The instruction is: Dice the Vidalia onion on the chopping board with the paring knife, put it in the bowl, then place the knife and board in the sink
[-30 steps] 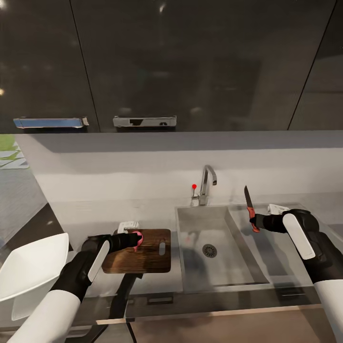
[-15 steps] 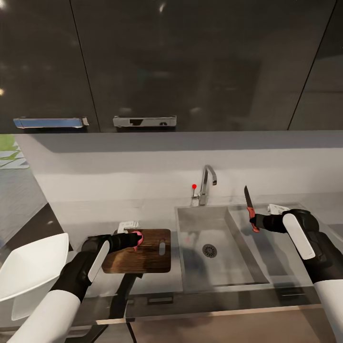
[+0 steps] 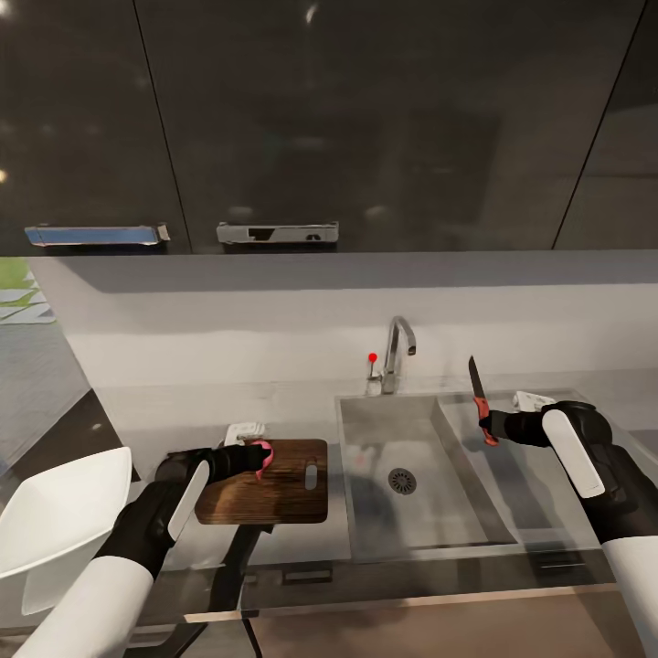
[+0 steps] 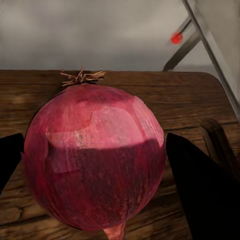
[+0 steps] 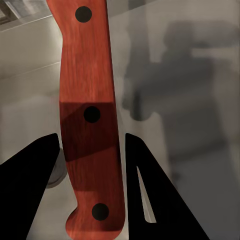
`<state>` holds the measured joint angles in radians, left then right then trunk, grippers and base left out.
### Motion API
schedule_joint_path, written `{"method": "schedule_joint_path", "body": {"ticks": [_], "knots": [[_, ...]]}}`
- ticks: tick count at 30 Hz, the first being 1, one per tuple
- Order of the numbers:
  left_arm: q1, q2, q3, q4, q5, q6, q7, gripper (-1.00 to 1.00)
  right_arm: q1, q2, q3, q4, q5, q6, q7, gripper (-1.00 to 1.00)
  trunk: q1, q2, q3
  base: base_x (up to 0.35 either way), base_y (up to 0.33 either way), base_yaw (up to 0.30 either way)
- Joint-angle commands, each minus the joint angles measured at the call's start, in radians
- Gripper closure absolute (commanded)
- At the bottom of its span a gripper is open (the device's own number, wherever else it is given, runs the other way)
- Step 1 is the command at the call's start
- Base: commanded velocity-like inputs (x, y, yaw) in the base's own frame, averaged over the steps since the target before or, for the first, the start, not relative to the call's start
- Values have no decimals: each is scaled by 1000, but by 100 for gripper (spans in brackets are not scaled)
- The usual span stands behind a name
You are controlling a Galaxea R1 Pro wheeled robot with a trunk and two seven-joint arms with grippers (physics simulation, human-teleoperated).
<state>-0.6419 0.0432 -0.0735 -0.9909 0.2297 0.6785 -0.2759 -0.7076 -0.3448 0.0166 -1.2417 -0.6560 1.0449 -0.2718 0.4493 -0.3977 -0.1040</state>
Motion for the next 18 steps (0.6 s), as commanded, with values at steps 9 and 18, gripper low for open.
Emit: {"method": "schedule_joint_path", "body": {"ticks": [9,18], "knots": [[-1,0,-3,-57,4,5,0,100,-1,-1,2,-1,-10,2,-10,100,1,-2,-2,0,0,0],[-1,-1,-5,-78,4,7,1,100,-1,-1,2,-1,-11,2,-10,100,1,-2,-2,0,0,0]]}}
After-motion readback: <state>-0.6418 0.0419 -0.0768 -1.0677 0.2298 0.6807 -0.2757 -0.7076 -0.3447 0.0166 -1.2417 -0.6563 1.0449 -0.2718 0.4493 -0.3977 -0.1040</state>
